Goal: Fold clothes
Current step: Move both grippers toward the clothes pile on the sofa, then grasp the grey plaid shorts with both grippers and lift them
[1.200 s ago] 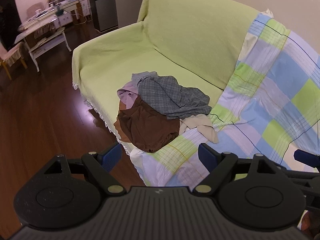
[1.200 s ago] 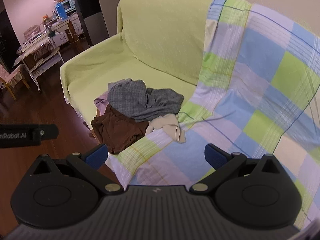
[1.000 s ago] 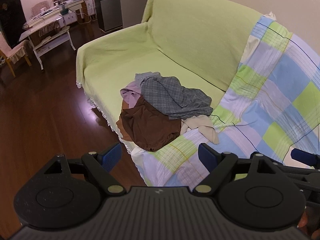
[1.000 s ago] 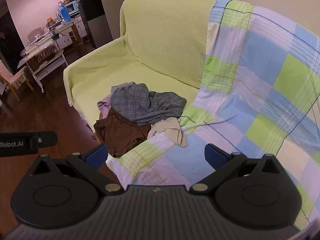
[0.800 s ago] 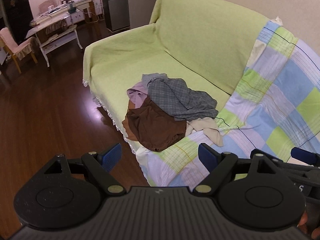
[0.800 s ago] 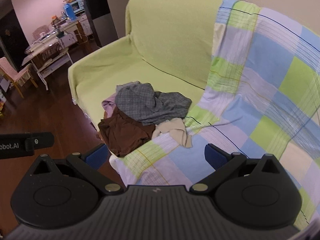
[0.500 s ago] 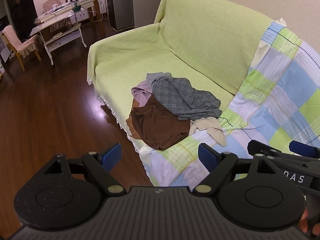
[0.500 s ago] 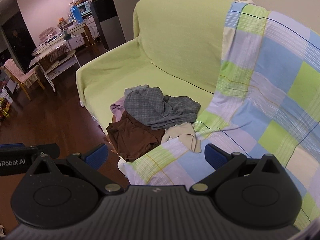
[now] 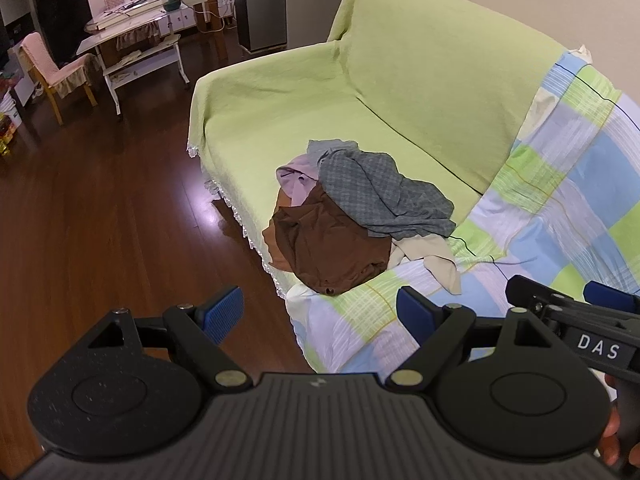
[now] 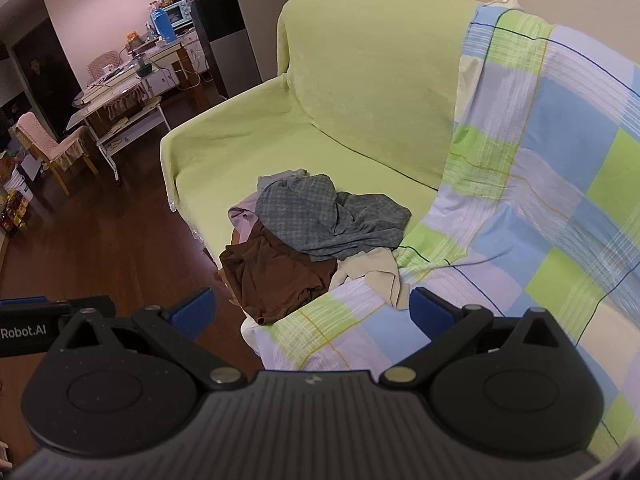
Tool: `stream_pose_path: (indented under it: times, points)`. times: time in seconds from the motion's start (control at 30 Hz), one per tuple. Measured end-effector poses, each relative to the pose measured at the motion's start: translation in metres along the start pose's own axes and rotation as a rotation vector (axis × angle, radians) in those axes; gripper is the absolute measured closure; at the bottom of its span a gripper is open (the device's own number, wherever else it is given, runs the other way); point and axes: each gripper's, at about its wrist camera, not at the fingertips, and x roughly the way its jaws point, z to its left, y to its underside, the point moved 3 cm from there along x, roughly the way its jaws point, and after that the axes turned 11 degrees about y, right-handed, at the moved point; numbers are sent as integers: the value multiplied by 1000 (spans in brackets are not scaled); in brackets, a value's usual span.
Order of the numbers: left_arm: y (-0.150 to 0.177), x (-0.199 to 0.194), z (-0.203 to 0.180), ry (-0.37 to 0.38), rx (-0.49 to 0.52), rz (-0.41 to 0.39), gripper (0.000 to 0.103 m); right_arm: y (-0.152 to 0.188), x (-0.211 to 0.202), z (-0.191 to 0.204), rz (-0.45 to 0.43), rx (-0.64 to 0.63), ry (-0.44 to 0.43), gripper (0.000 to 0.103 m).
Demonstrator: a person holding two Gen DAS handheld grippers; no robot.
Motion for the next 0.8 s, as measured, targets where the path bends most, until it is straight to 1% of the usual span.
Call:
stream_pose_path:
  times: [0.1,0.3,0.4,0.43,0.47,0.53,0.57,0.6,0.7,0.8]
  points:
    - [-2,5,2,-2,-10,8,17,-2,3,-1,2,0,-3,1]
    - [-12,26,5,-1,-11,28,17,-8,10,-6,-33,10,3,1]
    - [-16,45,12,6,-9,48,17,-10,13,-9,-61,20,6,1]
    - [-17,54,17,10,-10,61,17,-11,22,-6,-73,21,1,1]
    - [-18,64,20,13,-11,79,17,-10,31,-6,-51,19,-1,1]
    - [-20,86,27,22,-9,114,17,-7,55,-9,46,22,7,1]
    - [-22,96,30,26,-1,126,17,-4,66,-12,81,37,-5,3]
    - [-24,107,33,30,10,131,17,0,75,-15,98,62,-16,5]
    - [-31,138,42,43,42,147,17,9,101,-21,140,132,-6,6]
    - [-42,181,54,52,79,176,17,12,130,-19,172,170,23,10]
